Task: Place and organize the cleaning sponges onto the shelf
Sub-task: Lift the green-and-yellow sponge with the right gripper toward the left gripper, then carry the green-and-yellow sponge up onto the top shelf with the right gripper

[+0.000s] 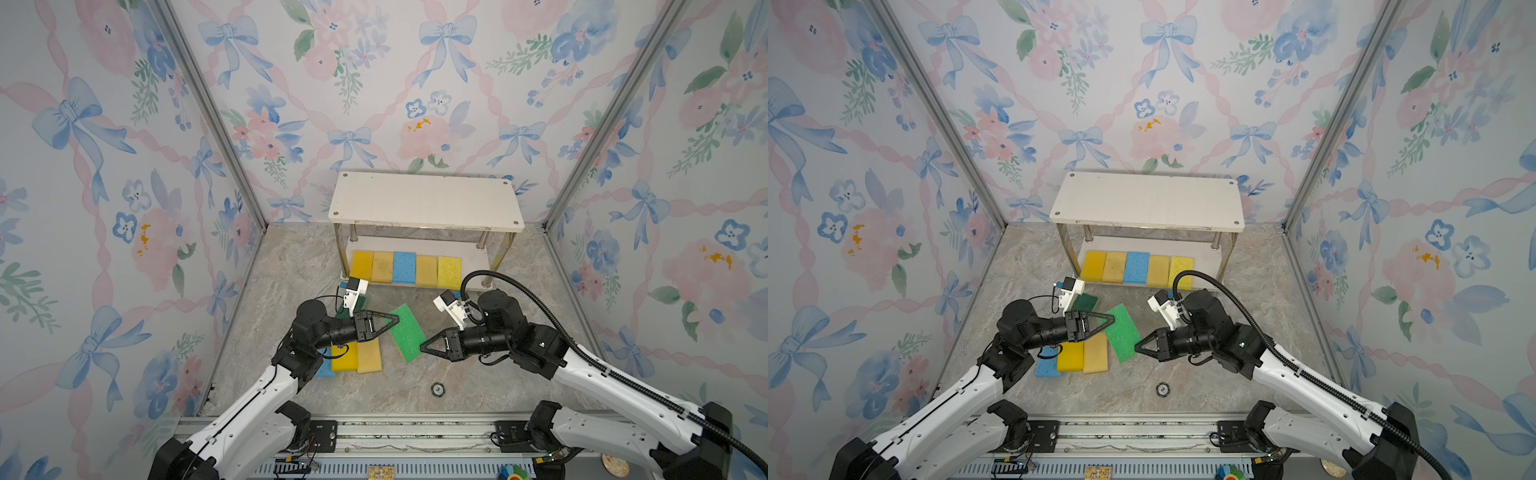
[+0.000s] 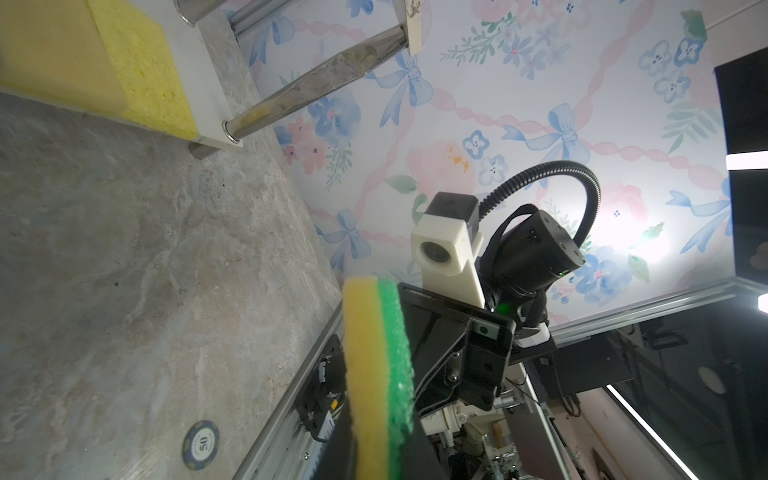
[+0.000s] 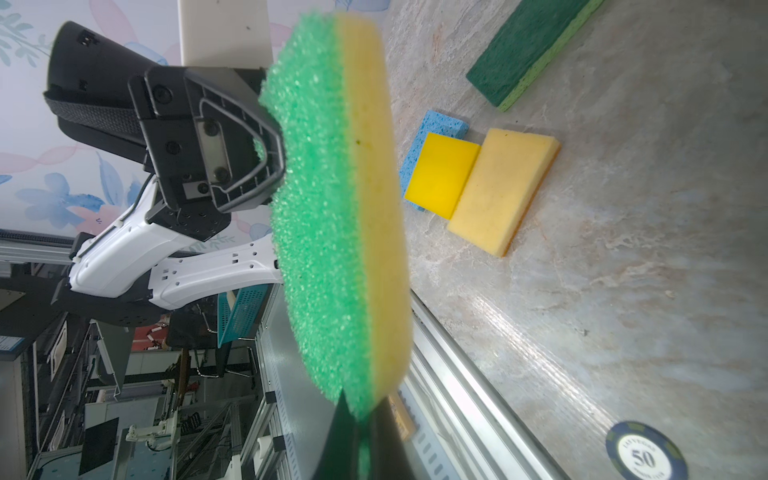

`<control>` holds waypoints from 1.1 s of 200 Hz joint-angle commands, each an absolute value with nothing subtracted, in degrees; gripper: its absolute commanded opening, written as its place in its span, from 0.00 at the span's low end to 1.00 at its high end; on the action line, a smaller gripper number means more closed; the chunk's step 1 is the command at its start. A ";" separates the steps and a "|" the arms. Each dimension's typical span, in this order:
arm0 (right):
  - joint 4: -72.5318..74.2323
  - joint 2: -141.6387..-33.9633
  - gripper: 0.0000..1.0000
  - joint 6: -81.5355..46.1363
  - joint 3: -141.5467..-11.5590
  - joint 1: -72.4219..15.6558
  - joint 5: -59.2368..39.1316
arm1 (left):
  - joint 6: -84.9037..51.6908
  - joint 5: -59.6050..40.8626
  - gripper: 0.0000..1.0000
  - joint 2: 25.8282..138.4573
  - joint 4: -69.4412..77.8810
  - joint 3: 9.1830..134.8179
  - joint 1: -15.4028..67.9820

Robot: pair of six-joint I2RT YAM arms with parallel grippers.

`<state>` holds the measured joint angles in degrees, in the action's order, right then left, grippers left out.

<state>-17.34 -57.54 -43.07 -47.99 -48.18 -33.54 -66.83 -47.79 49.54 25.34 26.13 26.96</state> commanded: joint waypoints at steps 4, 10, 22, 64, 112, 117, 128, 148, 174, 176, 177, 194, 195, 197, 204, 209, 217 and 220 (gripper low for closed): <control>-19.84 -55.90 0.00 -41.95 -51.28 -48.33 -28.61 | -66.62 -46.54 0.53 47.71 25.92 25.72 25.27; -20.66 -55.84 0.00 -41.69 -52.17 -48.02 -27.64 | -66.47 -45.62 0.58 46.58 25.42 25.53 24.49; -21.71 -55.70 0.00 -41.56 -54.29 -47.14 -25.49 | -65.14 -42.65 0.73 43.49 22.36 25.54 22.60; -25.00 -60.84 0.00 -42.27 -65.63 -42.37 -21.05 | -53.39 -24.32 0.97 28.85 -1.10 30.41 19.71; -21.65 -78.12 0.00 -49.29 -87.30 -42.10 -20.89 | -53.69 -22.95 0.98 22.37 -4.78 25.75 19.56; -20.46 -79.93 0.00 -51.10 -89.03 -41.95 -20.77 | -53.20 -22.66 0.98 21.89 -5.71 25.88 19.60; -17.61 -83.64 0.00 -55.11 -92.66 -41.89 -20.39 | -51.83 -21.64 0.98 20.50 -8.00 26.80 19.49; -13.76 -90.89 0.00 -60.69 -99.96 -42.13 -20.39 | -49.08 -20.64 0.98 19.51 -12.08 29.10 19.51; -13.05 -101.10 0.00 -64.63 -110.56 -42.93 -19.94 | -47.99 -21.25 0.98 19.05 -14.12 29.72 19.53; -13.15 -101.74 0.00 -64.83 -111.42 -42.97 -19.84 | -48.05 -21.33 0.98 18.96 -14.16 29.64 19.52; -13.25 -102.11 0.00 -64.93 -111.74 -42.97 -19.81 | -48.11 -21.34 0.98 18.93 -14.11 29.59 19.47; -14.29 -107.45 0.00 -66.32 -117.96 -43.21 -18.80 | -48.50 -21.42 0.98 18.04 -14.17 29.00 19.52; -14.39 -107.69 0.00 -66.34 -118.44 -43.23 -18.76 | -48.51 -21.43 0.98 17.94 -14.16 28.96 19.47; -14.67 -108.29 0.00 -66.46 -119.17 -43.28 -18.66 | -48.60 -21.44 0.98 17.91 -14.09 28.86 19.48; -16.19 -110.25 0.00 -66.68 -121.98 -43.33 -17.80 | -48.69 -21.57 0.98 17.73 -14.23 28.72 19.53; -17.50 -111.58 0.00 -66.94 -123.85 -43.44 -17.20 | -48.77 -21.73 0.98 17.67 -14.16 28.55 19.49; -18.68 -113.76 0.00 -67.43 -126.56 -43.65 -16.71 | -48.74 -22.16 0.98 17.67 -14.24 28.37 19.46; -19.03 -114.42 0.00 -67.53 -127.69 -43.75 -16.51 | -48.70 -22.34 0.98 17.67 -14.19 28.32 19.42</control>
<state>-16.29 -110.17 -64.25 -119.77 -42.83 -18.83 -50.09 -21.85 18.35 -13.23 28.21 19.84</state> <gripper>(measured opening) 0.054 0.979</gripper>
